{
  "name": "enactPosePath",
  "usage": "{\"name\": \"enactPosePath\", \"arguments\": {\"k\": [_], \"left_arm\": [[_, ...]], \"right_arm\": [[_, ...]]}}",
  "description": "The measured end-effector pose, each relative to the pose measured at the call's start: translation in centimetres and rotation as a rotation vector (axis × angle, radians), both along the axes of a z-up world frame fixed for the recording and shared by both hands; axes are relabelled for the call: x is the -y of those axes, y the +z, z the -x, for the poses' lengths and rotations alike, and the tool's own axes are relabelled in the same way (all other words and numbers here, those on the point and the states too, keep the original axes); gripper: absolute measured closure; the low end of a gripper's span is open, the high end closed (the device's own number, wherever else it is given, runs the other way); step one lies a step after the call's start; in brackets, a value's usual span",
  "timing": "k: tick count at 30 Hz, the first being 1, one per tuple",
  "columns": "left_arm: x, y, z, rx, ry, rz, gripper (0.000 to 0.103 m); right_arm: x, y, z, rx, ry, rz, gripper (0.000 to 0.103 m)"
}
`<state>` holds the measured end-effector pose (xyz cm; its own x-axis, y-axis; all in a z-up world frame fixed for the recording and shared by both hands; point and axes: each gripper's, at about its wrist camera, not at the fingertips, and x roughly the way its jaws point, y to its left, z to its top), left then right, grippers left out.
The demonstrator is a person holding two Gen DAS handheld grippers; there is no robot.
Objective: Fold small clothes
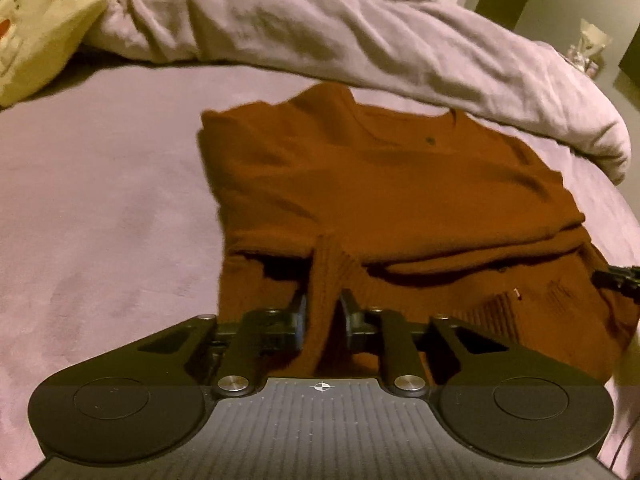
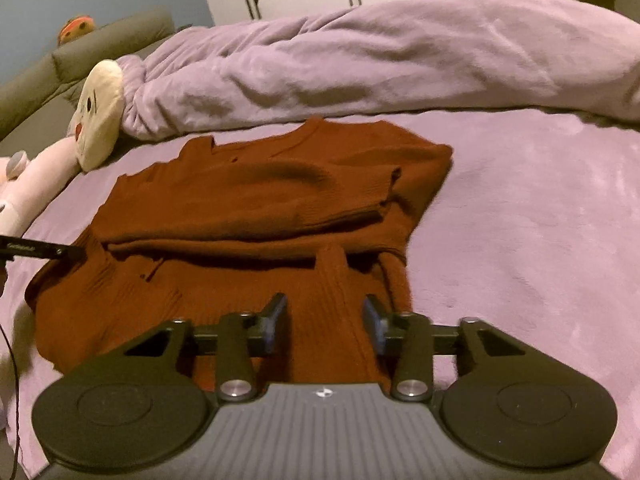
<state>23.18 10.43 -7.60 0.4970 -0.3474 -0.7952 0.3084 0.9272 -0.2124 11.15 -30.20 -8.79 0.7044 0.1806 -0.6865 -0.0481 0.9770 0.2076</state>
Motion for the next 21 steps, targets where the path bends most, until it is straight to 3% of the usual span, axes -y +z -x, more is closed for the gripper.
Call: {"name": "enactPosePath", "arguments": {"k": [3,5,6,8,11,16,21], "left_arm": [[0.3,-0.5,-0.4,-0.008,-0.017,-0.011,0.074],[0.4,-0.7,-0.6,-0.022,-0.025,0.008,0.087],[0.5,-0.7,-0.7,-0.03,-0.029,0.02,0.094],[0.7,-0.5,-0.4,-0.015,-0.038,0.009,0.095],[1.0,0.3,0.4,0.035,-0.028,-0.02,0.096],[0.2,4.7,2.3,0.132,0.011,0.038,0.096],[-0.9,10.9,2.1,0.272,0.037,0.12,0.096]], "right_arm": [[-0.1,-0.2,-0.6,-0.006,0.017,0.015,0.067],[0.0,-0.4,-1.1,-0.017,0.03,0.004,0.068],[0.0,-0.4,-1.3,-0.022,0.039,0.001,0.076],[-0.4,-0.4,-1.6,-0.035,0.069,-0.006,0.094],[-1.3,0.2,-1.3,-0.017,0.104,0.047,0.097],[-1.7,2.6,0.5,0.073,0.103,0.066,0.098],[-1.6,7.6,1.5,0.213,0.118,0.031,0.098]]}}
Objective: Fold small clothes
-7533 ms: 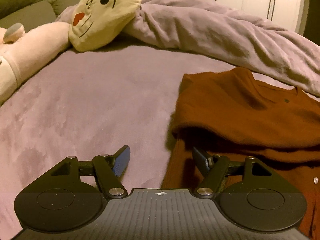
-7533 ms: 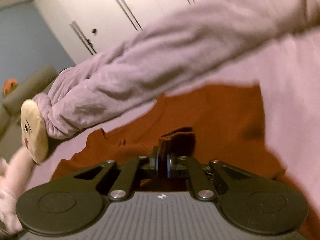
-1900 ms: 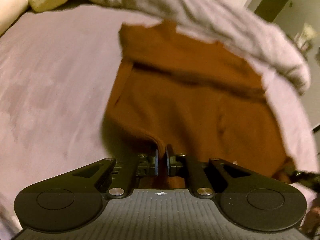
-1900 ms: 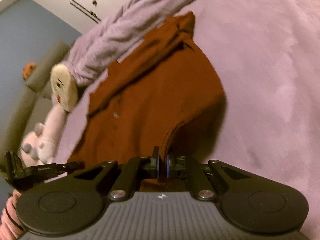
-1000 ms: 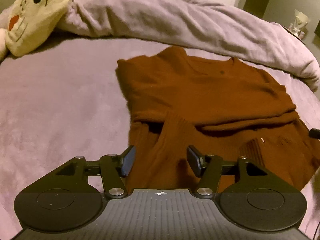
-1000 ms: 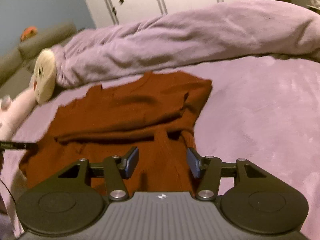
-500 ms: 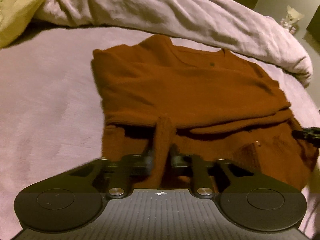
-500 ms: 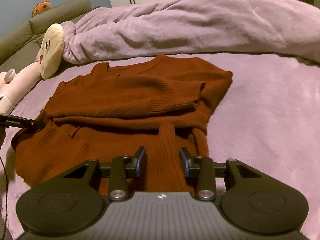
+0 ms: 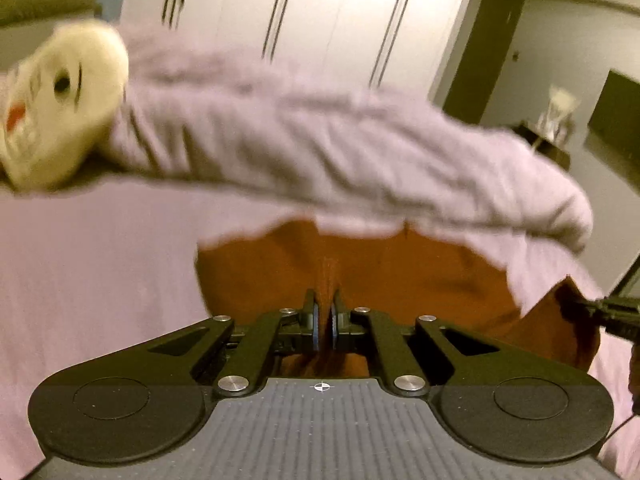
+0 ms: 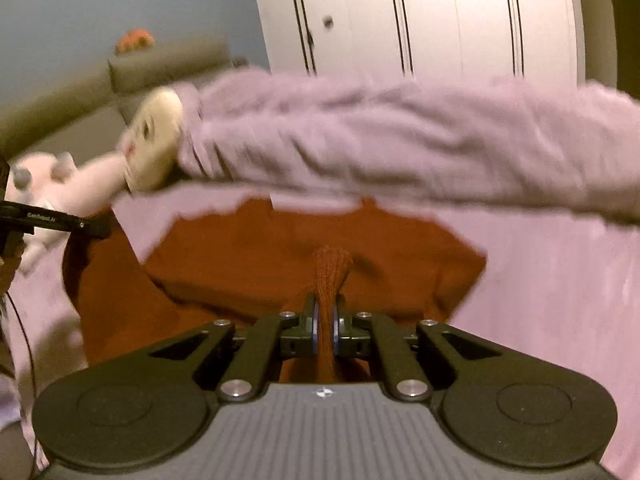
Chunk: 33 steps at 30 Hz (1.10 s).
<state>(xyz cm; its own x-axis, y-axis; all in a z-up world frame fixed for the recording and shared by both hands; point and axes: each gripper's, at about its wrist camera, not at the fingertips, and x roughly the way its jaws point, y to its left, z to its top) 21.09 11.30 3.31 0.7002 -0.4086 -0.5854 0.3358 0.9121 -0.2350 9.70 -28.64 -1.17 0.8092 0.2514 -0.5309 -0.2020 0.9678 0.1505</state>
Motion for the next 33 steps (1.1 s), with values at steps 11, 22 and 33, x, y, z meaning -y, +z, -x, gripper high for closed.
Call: {"name": "enactPosePath", "arguments": {"k": [11,22,33], "left_arm": [[0.6,-5.5,-11.1,-0.037,0.214,-0.102,0.095],[-0.5,-11.6,-11.6,-0.177,0.155,-0.069,0.06],[0.2,-8.6,-10.2,-0.068,0.134,-0.103,0.095]], "right_arm": [[2.2,-2.5,-11.9,-0.008,-0.266,0.079,0.097],[3.1,-7.6,-14.7,-0.172,-0.224,0.086,0.09],[0.4,-5.3,-13.7,-0.076,-0.175,0.235,0.097]]}}
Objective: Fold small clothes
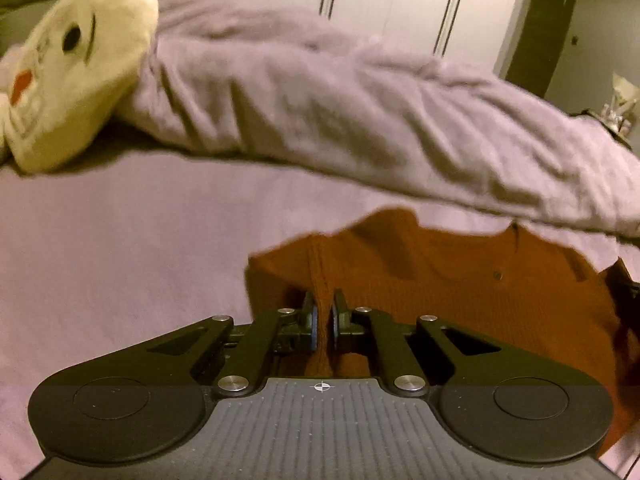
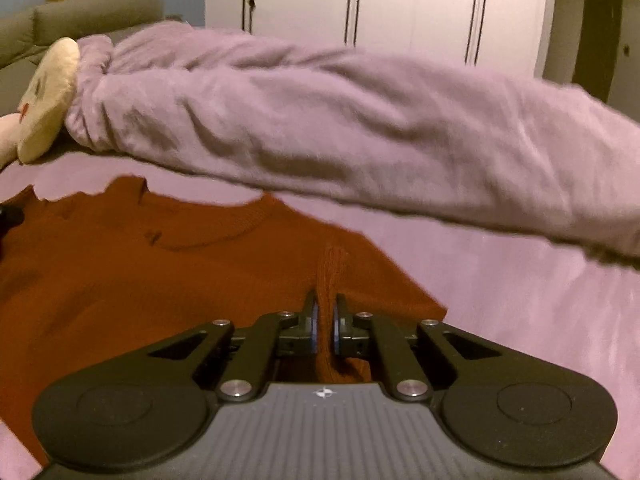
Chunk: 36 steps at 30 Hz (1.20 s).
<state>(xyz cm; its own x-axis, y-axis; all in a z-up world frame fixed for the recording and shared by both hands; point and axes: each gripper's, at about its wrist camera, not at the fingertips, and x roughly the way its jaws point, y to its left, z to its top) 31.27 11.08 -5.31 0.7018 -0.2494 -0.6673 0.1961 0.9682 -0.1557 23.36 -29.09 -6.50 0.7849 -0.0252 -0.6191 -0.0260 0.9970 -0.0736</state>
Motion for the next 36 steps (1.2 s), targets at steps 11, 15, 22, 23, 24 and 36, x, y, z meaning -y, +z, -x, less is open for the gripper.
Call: {"name": "enactPosePath", "arguments": {"k": [11,15,22,23,24,36], "left_arm": [[2.7,3.1,-4.9,0.132,0.06,-0.111,0.094],[4.2,0.9,-6.8,0.095,0.073,-0.16,0.094],[4.9,-2.3,-7.0,0.053,0.062,-0.217,0.094],[4.8,-2.4,-7.0,0.05,0.066,-0.215,0.094],[4.7,-2.4,-6.9,0.047,0.068,-0.212,0.094],[4.7,-2.6,-6.7,0.039,0.061,-0.232,0.094]], "right_arm": [[-0.1,3.1,-4.4,0.144,-0.123,0.169,0.102],[1.1,2.0,-7.0,0.123,-0.176,0.162,0.103],[1.6,-0.9,-6.3,-0.001,-0.116,0.05,0.103],[1.6,-1.1,-6.1,-0.006,-0.111,0.046,0.102],[1.8,-1.3,-5.7,-0.01,-0.112,0.039,0.1],[2.9,-1.4,-5.4,-0.063,-0.104,-0.042,0.073]]}}
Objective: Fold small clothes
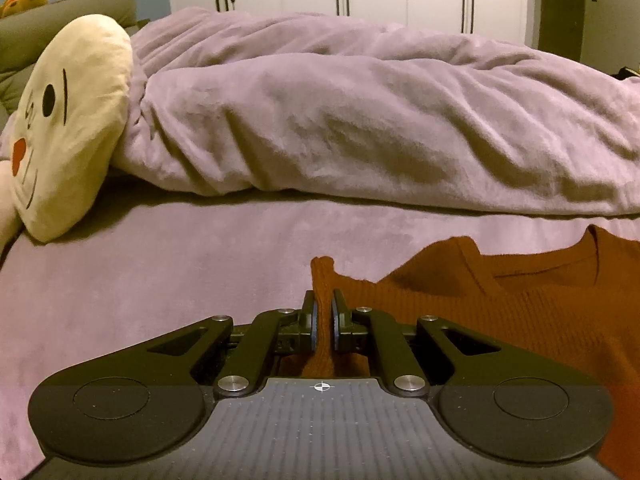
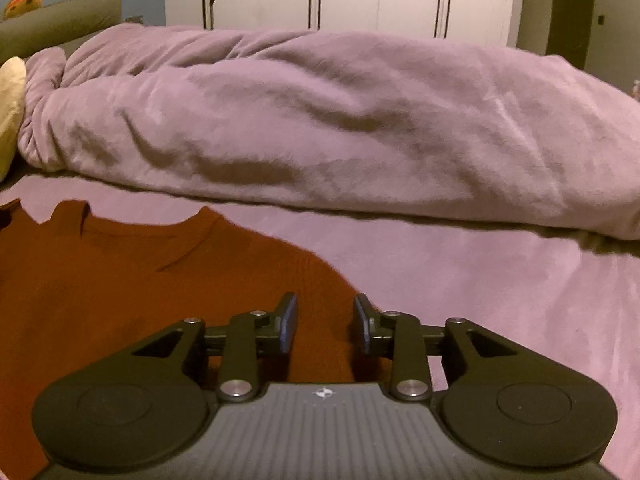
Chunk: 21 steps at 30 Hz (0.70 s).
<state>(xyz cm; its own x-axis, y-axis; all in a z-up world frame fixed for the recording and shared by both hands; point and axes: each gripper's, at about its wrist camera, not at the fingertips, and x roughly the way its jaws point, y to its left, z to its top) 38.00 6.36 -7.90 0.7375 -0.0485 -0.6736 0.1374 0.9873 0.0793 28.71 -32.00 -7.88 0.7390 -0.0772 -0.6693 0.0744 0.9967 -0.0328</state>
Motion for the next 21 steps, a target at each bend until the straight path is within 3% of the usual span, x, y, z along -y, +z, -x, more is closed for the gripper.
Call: {"name": "enactPosePath", "arguments": {"k": [9,17,20,21], "left_arm": [[-0.2,-0.4,0.0,-0.006,-0.006,-0.001,0.094],[-0.4,-0.8,-0.1,-0.034,0.002,0.019,0.094],[-0.4,-0.8,0.0,-0.029,0.007,0.019,0.094],[-0.3,-0.6,0.1,-0.019,0.015,0.02,0.095]], "right_arm": [[0.0,0.0,-0.5,-0.025,0.037,-0.034,0.073],[0.6,-0.6,-2.0,-0.089,0.041,-0.183,0.073],[-0.5,-0.5,-1.8,-0.076,0.073,-0.136,0.095],[-0.9,-0.4,-1.6,-0.066,0.081,-0.103,0.095]]}}
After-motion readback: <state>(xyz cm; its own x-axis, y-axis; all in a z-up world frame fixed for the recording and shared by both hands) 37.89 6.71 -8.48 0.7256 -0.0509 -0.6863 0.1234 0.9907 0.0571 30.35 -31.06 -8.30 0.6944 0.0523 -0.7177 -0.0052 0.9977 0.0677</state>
